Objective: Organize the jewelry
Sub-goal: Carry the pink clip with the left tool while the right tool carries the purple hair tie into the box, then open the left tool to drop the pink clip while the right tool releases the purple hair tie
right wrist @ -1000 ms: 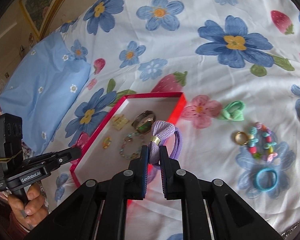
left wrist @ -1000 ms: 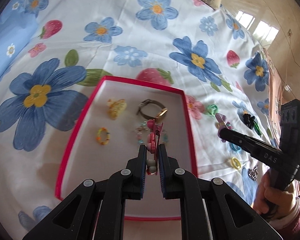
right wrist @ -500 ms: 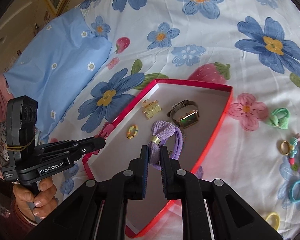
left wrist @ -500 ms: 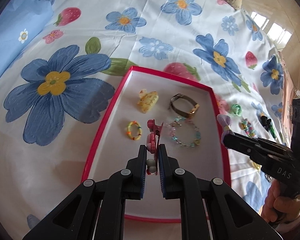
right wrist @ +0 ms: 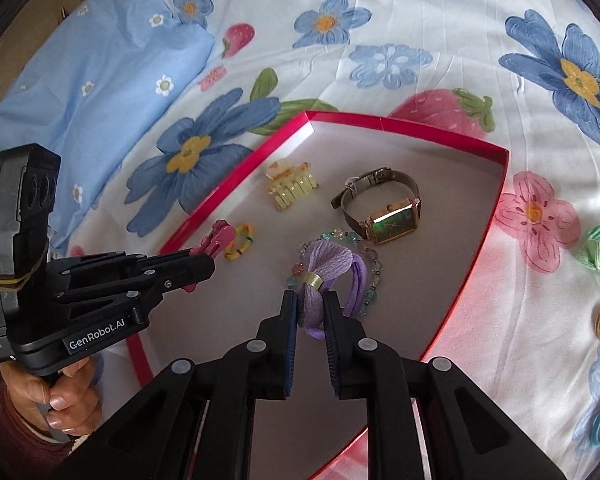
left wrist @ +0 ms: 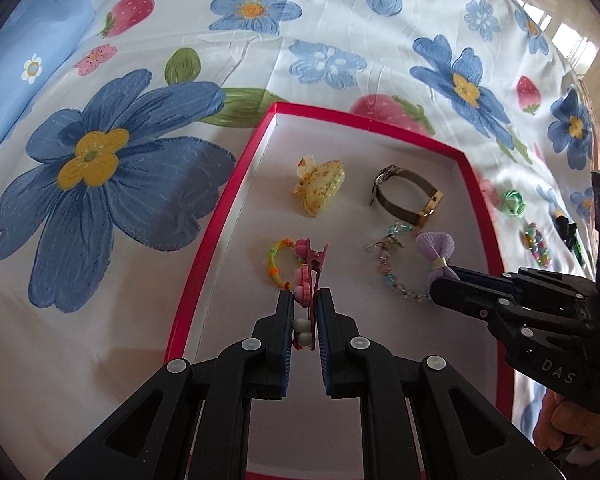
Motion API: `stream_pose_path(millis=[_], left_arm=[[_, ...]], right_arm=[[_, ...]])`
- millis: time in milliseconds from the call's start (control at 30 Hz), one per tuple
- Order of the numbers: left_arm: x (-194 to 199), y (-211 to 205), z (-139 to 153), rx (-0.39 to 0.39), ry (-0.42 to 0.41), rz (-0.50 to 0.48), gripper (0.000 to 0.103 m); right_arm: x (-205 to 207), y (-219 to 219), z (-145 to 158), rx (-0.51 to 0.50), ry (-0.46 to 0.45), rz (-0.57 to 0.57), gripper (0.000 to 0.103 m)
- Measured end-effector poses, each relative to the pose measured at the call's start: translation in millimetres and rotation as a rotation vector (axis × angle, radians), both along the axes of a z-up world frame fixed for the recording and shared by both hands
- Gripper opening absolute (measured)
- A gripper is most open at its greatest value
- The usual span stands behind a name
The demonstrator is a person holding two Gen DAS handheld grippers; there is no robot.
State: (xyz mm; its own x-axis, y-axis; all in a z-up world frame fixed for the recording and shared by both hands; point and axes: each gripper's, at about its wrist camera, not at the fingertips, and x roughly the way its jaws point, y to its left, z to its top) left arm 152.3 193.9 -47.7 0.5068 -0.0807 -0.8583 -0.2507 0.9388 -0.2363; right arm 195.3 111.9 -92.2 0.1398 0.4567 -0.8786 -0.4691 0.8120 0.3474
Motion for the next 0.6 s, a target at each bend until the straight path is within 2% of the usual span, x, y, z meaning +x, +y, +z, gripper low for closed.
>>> stream_pose_path(millis=[300,400,533,600], left_arm=[[7.1,0.5,-13.4,-0.007,0.019,0.005,0.011],[5.9,0.7,-14.2,-0.009,0.019,0.006,0.013],[1.7,2.0,-10.9,-0.008,0.008,0.017,0.022],[0.3,2.7,-8.9,-0.009,0.002,0.019,0.022]], right_arm=[[0.0,0.6,-2.4,0.002,0.005,0.012,0.019],[-0.4,-0.8,-1.7,0.007,0.003,0.008,0.021],[-0.2,-3.7,1.1,0.016,-0.002,-0.006,0.024],[-0.7,-5.9,3.8,0.024,-0.006,-0.014,0.026]])
